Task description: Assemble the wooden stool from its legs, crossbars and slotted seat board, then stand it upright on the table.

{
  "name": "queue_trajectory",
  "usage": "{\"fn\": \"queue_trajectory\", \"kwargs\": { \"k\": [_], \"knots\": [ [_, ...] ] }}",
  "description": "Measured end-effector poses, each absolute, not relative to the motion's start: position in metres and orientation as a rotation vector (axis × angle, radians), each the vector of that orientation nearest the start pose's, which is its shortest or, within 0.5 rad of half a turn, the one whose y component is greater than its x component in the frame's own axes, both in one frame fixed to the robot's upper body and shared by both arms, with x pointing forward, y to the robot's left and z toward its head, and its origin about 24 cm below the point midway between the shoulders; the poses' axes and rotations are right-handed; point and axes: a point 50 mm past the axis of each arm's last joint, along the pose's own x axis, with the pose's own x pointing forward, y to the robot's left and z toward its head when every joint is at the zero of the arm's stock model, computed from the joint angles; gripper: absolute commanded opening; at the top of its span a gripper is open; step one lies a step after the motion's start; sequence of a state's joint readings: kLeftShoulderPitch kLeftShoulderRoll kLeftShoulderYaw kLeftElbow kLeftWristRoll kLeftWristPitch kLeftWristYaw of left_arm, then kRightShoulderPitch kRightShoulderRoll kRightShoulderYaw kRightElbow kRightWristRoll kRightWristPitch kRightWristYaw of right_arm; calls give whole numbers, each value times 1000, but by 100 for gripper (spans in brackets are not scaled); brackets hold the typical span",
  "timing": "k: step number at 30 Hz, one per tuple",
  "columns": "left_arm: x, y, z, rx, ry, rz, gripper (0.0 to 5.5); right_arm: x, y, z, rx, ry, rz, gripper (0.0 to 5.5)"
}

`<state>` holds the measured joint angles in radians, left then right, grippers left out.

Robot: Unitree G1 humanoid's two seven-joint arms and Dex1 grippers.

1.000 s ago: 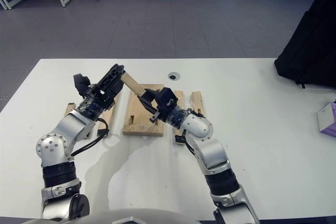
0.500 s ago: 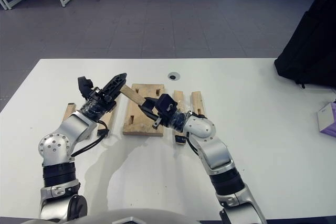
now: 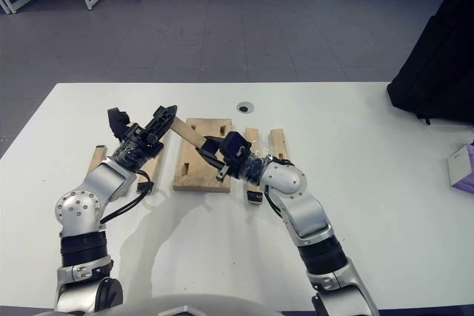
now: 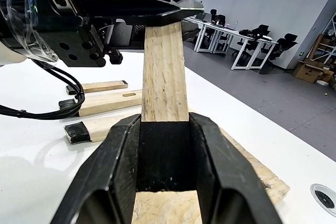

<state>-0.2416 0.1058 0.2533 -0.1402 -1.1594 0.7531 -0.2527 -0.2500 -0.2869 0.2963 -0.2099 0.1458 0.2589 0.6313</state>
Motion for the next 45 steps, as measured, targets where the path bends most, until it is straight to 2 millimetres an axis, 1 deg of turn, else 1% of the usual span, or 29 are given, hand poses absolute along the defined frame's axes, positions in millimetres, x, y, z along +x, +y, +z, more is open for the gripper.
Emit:
{"fn": "queue_trajectory", "kwargs": {
  "k": [1,2,4,6,8,11,12,13,14,15,16,17,18,19,20,24,25,27,30,40,45],
  "knots": [
    [276,143,116,-949,111,-669,44,261,-83,107,-235,-54,987,164],
    [276,142,116,-920,111,-674,44,261,-83,105,-241,-46,985,181],
    [278,141,112,-801,130,-637,44,260,-83,102,-223,-17,1003,219],
    [281,146,111,-704,117,-579,44,259,-85,96,-195,36,993,262],
    [286,152,118,-667,68,-529,44,258,-89,94,-146,63,961,314],
    [294,178,139,-664,-46,-397,44,265,-96,100,-102,34,851,366],
    [294,192,151,-611,-82,-330,44,269,-102,103,-92,19,773,391],
    [292,206,164,-539,-123,-268,44,272,-109,105,-93,10,708,404],
    [289,216,172,-456,-142,-195,44,274,-113,106,-88,3,667,425],
    [286,225,178,-384,-153,-129,44,275,-117,108,-87,-5,635,440],
    [284,233,177,-310,-143,-67,44,275,-119,110,-84,-17,617,460],
    [283,239,165,-260,-98,-11,44,273,-121,111,-79,-25,607,465],
    [284,242,154,-240,-59,18,44,273,-122,111,-78,-26,602,465],
    [287,245,136,-219,-2,59,44,272,-122,110,-77,-23,598,465],
    [289,247,125,-221,25,82,44,272,-122,110,-77,-21,595,465],
    [295,257,100,-177,60,140,44,271,-118,108,-62,-20,603,465],
    [296,258,96,-166,66,146,44,270,-116,107,-59,-18,609,465],
    [299,259,95,-133,54,157,44,268,-112,104,-53,-8,621,465],
    [300,259,96,-109,42,152,44,268,-112,104,-53,-9,620,465],
    [302,254,91,-135,51,140,44,267,-108,99,-100,7,643,465],
    [303,253,90,-109,51,142,44,267,-107,99,-101,9,649,465]
  ]
}}
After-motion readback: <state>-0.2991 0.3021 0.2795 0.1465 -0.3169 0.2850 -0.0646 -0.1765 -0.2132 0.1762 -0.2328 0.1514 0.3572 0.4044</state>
